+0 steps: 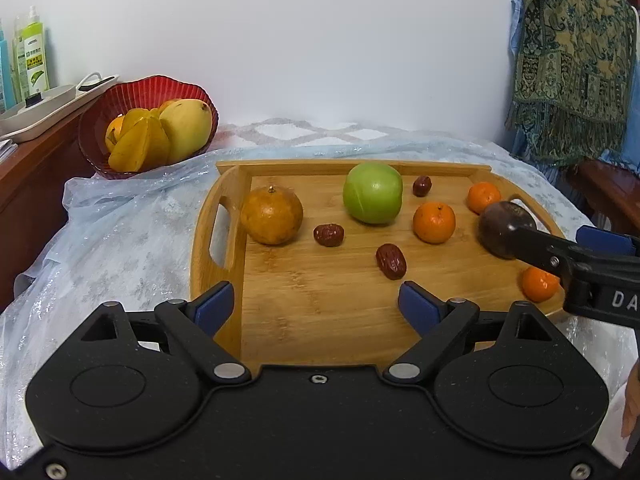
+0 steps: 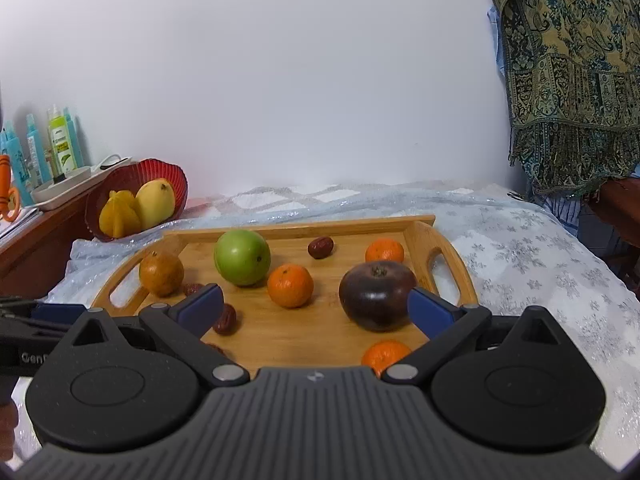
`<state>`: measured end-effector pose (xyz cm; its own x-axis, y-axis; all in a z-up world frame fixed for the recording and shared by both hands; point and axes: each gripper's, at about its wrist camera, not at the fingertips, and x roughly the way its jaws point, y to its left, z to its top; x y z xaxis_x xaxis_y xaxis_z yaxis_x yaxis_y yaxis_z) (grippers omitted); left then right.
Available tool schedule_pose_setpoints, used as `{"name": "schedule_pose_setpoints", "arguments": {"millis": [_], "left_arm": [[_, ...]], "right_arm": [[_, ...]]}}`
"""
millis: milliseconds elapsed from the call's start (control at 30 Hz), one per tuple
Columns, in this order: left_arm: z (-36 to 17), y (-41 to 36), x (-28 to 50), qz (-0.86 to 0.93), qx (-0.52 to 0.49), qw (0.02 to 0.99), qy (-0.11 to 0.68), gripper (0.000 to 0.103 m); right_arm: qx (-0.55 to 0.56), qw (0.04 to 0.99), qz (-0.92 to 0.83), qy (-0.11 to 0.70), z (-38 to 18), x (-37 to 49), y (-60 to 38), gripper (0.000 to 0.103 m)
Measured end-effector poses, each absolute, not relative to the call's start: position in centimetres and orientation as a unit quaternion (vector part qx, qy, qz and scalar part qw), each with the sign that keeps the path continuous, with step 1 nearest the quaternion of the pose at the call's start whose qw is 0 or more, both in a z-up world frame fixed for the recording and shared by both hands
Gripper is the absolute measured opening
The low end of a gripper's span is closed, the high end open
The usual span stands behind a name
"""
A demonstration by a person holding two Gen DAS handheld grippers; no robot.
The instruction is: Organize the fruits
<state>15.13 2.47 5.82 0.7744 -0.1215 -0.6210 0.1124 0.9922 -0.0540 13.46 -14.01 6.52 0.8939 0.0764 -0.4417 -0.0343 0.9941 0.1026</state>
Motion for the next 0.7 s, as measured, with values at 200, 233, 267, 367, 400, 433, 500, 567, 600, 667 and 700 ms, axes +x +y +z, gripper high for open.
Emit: {"name": "schedule_pose_setpoints", "arguments": {"millis": [200,233,267,367,400,433,500,567,600,667,700], "left_arm": [[5.5,2.8,14.2,-0.056,-0.006,0.942,0.331,0.089],[5.5,2.8,14.1,-0.057,-0.008,0.941,0.332,0.089],[5.4,2.9,13.9,-0.058,-0.010,0.941,0.333,0.089],[5.1,3.1,13.3,-0.058,-0.012,0.941,0.334,0.089],[5.1,3.1,13.1,-0.058,-0.011,0.941,0.334,0.089],[5.1,3.1,13.0,-0.058,-0.010,0.940,0.335,0.089],[4.9,3.1,12.7,-0.059,-0.009,0.940,0.336,0.089],[4.7,3.2,12.5,-0.060,-0.010,0.939,0.339,0.089],[4.7,3.3,12.5,-0.061,-0.011,0.938,0.342,0.089],[4.5,3.4,12.4,-0.062,-0.016,0.936,0.347,0.089],[4.3,3.5,12.2,-0.061,-0.017,0.935,0.349,0.089]], "right_arm": [[0.041,0.971,0.030,0.235,6.1,12.2,-13.8,0.103],[0.040,0.971,0.030,0.235,6.1,12.0,-13.8,0.103],[0.039,0.971,0.029,0.236,6.0,11.8,-13.8,0.103],[0.040,0.970,0.029,0.239,5.8,11.2,-13.8,0.103],[0.040,0.969,0.029,0.240,5.7,11.1,-13.8,0.103],[0.040,0.969,0.028,0.242,5.6,10.9,-13.7,0.103],[0.036,0.969,0.027,0.245,5.4,10.7,-13.6,0.103],[0.030,0.968,0.026,0.246,5.2,10.4,-13.4,0.103],[0.027,0.968,0.026,0.247,5.1,10.3,-13.3,0.103],[0.024,0.968,0.024,0.250,4.9,10.1,-13.3,0.103],[0.023,0.967,0.023,0.251,4.8,10.0,-13.2,0.103]]}}
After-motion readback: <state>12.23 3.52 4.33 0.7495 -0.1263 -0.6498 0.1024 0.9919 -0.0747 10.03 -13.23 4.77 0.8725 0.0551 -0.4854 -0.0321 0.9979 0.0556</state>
